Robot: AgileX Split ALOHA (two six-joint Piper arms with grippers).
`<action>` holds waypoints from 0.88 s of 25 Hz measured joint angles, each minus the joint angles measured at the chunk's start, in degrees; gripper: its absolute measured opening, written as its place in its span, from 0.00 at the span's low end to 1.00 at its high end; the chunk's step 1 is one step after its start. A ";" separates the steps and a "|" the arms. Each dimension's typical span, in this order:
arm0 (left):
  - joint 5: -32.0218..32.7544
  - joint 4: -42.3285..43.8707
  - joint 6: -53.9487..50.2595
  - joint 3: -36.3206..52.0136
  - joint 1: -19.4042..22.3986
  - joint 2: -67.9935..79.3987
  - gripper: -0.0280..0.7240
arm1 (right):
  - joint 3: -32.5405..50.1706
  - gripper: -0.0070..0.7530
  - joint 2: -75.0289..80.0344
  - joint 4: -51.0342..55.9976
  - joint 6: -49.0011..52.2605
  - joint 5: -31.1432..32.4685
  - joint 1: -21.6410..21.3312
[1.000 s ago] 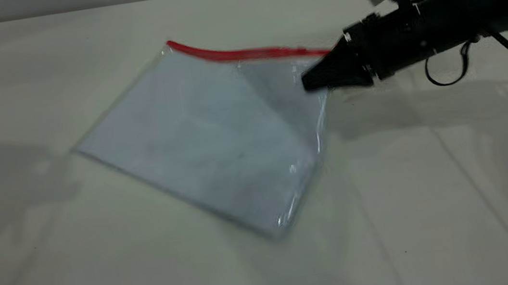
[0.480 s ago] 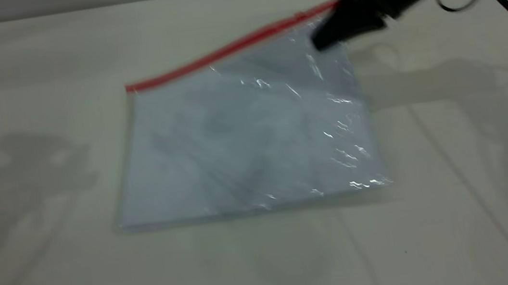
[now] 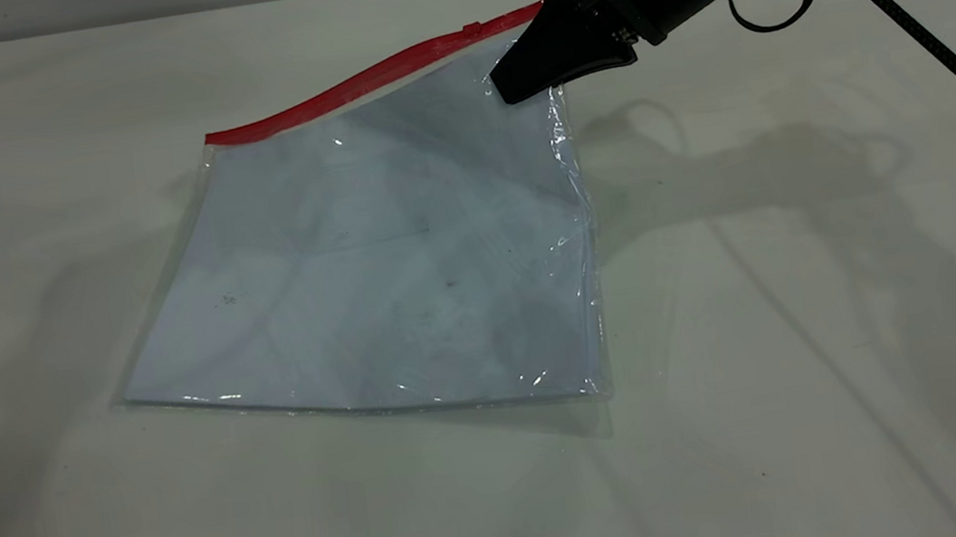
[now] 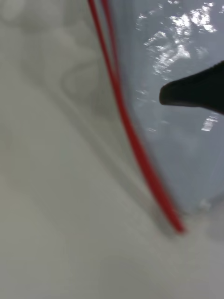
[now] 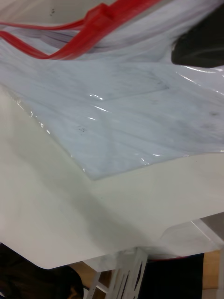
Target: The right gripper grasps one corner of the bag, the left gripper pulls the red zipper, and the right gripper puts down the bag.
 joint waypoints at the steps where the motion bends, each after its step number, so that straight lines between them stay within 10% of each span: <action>1: 2.26 -2.76 3.62 -2.39 0.00 2.36 0.75 | 0.00 0.05 0.00 0.00 -0.16 0.00 0.00; 9: 19.28 -23.14 20.92 -16.06 -0.69 17.33 0.75 | 0.00 0.05 0.00 0.08 -1.11 0.00 0.00; 22: 21.16 -24.76 21.01 -21.72 -5.74 25.20 0.75 | 0.00 0.05 0.00 0.14 -1.26 0.05 0.00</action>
